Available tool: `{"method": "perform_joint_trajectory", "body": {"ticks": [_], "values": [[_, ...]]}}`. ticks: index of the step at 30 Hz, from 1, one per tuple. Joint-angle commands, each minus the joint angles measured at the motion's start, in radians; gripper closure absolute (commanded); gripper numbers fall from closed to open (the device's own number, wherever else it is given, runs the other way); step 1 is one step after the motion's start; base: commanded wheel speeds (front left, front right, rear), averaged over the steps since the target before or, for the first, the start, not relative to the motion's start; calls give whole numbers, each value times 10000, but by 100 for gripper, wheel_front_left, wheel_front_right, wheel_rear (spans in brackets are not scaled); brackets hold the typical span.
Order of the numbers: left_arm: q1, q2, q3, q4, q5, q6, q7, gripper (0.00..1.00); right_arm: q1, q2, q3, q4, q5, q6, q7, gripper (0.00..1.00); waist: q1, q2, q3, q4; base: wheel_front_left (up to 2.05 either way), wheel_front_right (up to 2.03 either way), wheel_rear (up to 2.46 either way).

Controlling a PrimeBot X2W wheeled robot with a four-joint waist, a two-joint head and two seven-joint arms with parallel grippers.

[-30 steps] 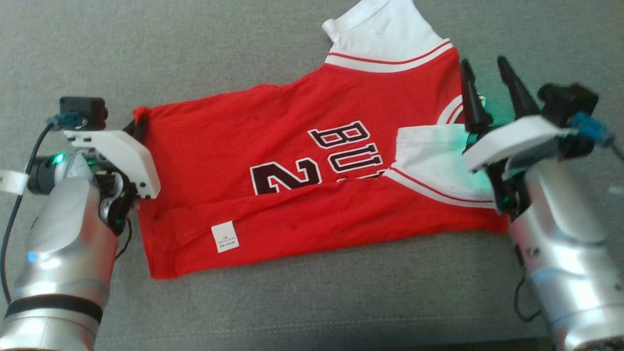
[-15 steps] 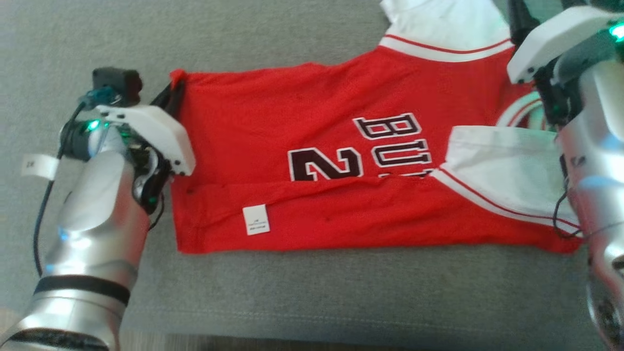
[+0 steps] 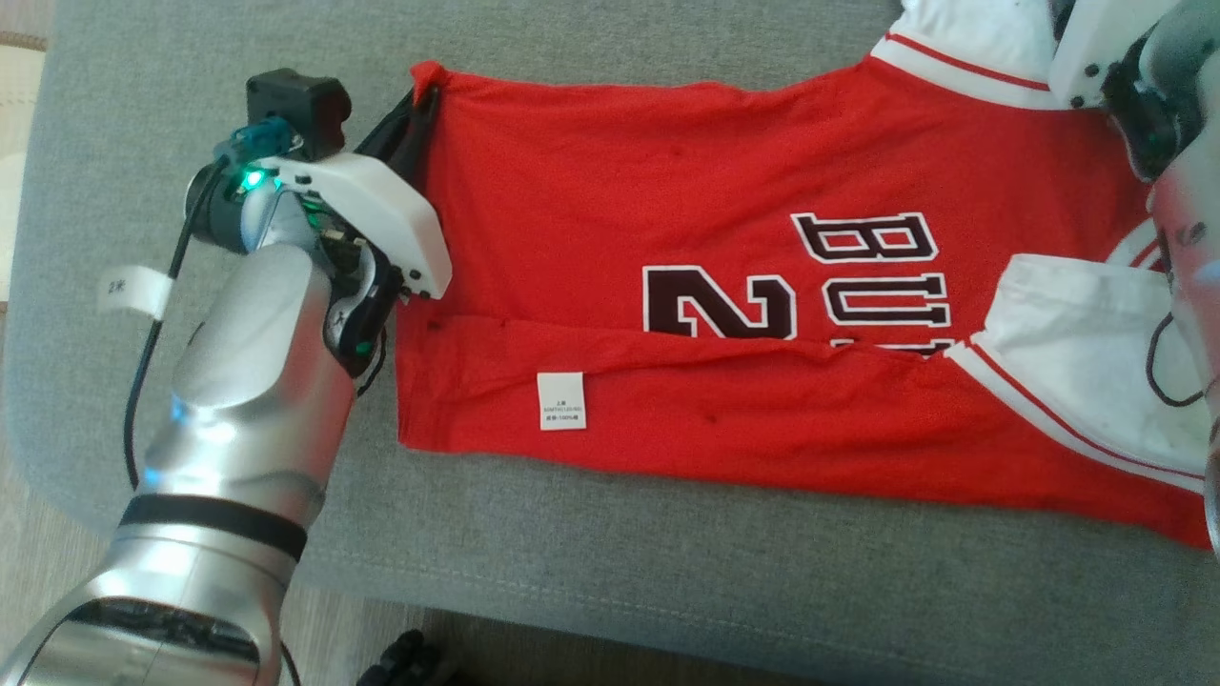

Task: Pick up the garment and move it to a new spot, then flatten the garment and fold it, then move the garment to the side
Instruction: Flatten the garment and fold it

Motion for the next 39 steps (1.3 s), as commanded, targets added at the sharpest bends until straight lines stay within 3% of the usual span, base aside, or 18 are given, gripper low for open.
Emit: {"method": "perform_joint_trajectory", "body": {"ticks": [1,2,3,7,15,19,26,32,39], "values": [[-315,369,186,-121,-80,32,-113,100,-275,132,139,-49,-86,-9,161,31,-1,0,59,56,0,0,0],[-344,362,163,-75,-102,31,-140,100,-309,135,184,67,-106,-9,245,71,-1,0,58,52,0,0,0],[-383,360,144,-31,-124,30,-172,100,-339,129,229,151,-117,-9,286,100,-1,0,50,39,0,0,0],[-533,449,156,68,-154,72,-563,100,-461,-75,259,239,-170,-9,-147,100,-1,0,-49,-90,0,0,0],[-1092,634,310,29,-6,475,-1439,100,-996,-548,-699,232,-590,-9,-2312,100,-1,0,-66,-447,0,0,0],[-1306,704,431,-186,116,677,-1673,100,-1234,-499,-1209,260,-905,-9,-3258,100,-1,0,-118,-674,0,0,0],[-1106,771,577,-331,240,743,-1734,100,-1092,10,-1505,176,-1091,-9,-3834,100,-1,0,-369,-1096,0,0,0],[-288,919,939,-468,240,777,-1738,100,-27,545,-1100,-368,-450,-9,-3969,100,-1,0,-809,-1579,0,0,0],[1121,938,1422,-662,263,912,-1739,100,2343,531,-21,-2393,1402,-9,-3981,100,-1,0,-1454,-2038,0,0,0]]}}
